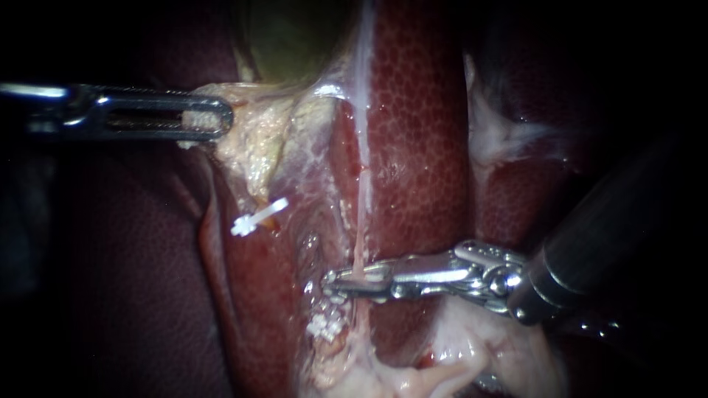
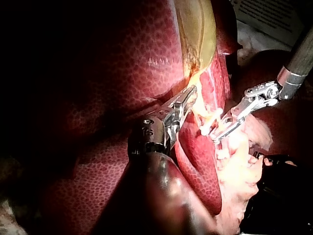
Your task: Going back second clip right tube
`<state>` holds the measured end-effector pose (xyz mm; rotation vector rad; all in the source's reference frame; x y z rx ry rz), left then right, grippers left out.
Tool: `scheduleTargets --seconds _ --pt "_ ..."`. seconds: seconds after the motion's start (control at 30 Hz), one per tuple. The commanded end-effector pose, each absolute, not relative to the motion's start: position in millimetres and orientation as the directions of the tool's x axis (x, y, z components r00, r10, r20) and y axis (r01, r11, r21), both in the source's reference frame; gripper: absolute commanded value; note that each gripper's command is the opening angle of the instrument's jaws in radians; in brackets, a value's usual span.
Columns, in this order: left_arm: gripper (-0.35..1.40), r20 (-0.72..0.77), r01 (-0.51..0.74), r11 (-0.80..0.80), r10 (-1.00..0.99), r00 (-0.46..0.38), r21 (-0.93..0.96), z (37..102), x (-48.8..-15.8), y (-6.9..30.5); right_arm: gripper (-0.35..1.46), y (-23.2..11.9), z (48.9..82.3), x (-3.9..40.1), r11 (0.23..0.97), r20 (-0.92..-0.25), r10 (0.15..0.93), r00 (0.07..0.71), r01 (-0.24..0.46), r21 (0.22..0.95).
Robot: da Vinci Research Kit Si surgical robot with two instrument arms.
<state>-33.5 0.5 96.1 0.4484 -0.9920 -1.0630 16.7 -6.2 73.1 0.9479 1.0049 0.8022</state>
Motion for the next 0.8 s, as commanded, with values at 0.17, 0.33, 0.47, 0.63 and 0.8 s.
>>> scheduleTargets --seconds 0.17,0.33,0.47,0.63,0.8 --pt "-0.20 0.455 0.515 0.453 -0.881 0.132 0.727 96.1 -33.5 0.5 -0.35 -6.3 73.1 16.7 0.380 -0.323 0.885 0.336 -0.118 0.917" --pt "-0.20 0.455 0.515 0.453 -0.881 0.132 0.728 96.1 -33.5 0.5 -0.35 -6.3 73.0 16.7 0.380 -0.323 0.885 0.336 -0.118 0.917" --pt "-0.20 0.455 0.515 0.453 -0.881 0.132 0.727 96.1 -33.5 0.5 -0.35 -6.3 73.0 16.7 0.379 -0.322 0.884 0.339 -0.114 0.919" --pt "-0.20 0.455 0.515 0.453 -0.881 0.132 0.727 96.1 -33.5 0.5 0.48 -6.1 72.8 17.2 0.519 -0.484 0.818 0.310 -0.036 0.854" --pt "-0.20 0.455 0.515 0.453 -0.881 0.132 0.727 96.1 -33.5 0.5 0.60 -5.2 72.5 17.4 0.593 -0.558 0.786 0.266 -0.068 0.802"
